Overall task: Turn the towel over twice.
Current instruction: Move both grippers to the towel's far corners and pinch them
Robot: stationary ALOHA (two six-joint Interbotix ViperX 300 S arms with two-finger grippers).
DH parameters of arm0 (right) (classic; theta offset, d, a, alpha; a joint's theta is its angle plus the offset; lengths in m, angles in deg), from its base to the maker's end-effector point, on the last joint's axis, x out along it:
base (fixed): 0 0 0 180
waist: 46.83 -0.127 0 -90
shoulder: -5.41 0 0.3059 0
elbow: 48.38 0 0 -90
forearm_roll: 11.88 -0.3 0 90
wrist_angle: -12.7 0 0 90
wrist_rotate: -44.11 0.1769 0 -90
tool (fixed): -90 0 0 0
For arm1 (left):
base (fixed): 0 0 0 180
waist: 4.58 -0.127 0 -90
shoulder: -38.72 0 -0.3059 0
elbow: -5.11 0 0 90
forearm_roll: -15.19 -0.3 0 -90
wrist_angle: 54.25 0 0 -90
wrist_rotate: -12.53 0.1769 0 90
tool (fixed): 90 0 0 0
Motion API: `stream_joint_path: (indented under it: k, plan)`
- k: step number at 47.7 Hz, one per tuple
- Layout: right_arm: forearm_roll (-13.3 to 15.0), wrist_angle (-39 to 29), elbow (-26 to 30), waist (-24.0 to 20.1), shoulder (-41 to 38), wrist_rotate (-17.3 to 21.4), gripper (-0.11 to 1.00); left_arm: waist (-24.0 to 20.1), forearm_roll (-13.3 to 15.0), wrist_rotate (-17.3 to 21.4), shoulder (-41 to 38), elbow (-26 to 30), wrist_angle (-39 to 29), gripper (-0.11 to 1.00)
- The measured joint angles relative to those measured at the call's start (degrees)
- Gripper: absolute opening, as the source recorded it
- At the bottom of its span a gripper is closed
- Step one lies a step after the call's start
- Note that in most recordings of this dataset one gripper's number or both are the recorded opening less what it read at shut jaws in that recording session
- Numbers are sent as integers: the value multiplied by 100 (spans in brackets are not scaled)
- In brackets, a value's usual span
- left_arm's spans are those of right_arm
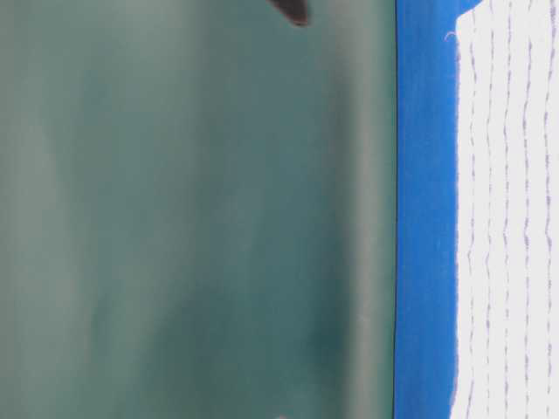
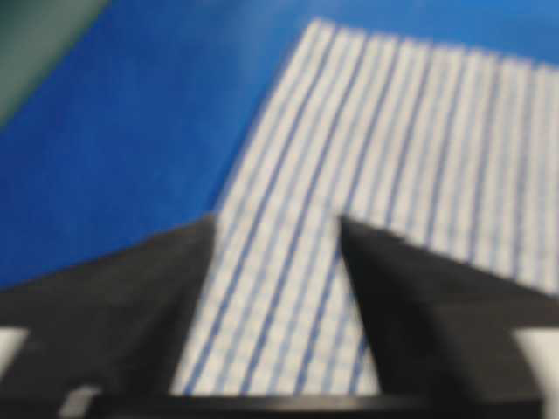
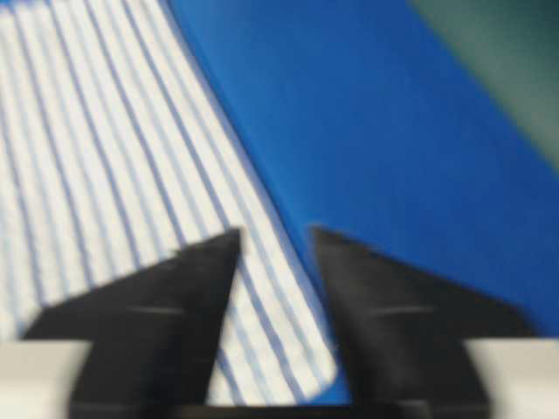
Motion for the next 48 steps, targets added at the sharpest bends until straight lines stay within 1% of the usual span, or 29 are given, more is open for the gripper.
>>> stream_joint_path:
  k: [1,3,4,5,8,11,24,33,42,45,48]
  plan:
    - [0,0,0,35,-88,0,62,-26,-9,0,-105,9,26,73]
    - [0,9,9,88,-290,0,61,-79,0,-9,-343,26,97,83]
    - [0,9,18,114,-378,0,60,-105,0,0,-448,26,123,86]
    - [0,18,18,141,-457,0,58,-132,0,0,-571,44,149,88]
    - [0,53,35,202,-703,0,56,-220,0,-9,-844,79,229,85]
    - [0,123,70,246,-993,0,57,-334,0,-18,-1204,141,352,83]
    - [0,448,299,527,-2197,0,57,-738,0,-9,-2435,360,879,84]
    - [0,554,448,571,-2760,-18,56,-879,0,9,-3138,527,1072,84]
    - [0,598,501,615,-3023,-18,54,-1125,0,-9,-3674,677,1090,79]
    - [9,624,510,615,-3041,-18,47,-1178,0,26,-3709,694,1055,70]
    - [9,615,527,606,-3050,-26,35,-1213,0,18,-3709,694,949,56]
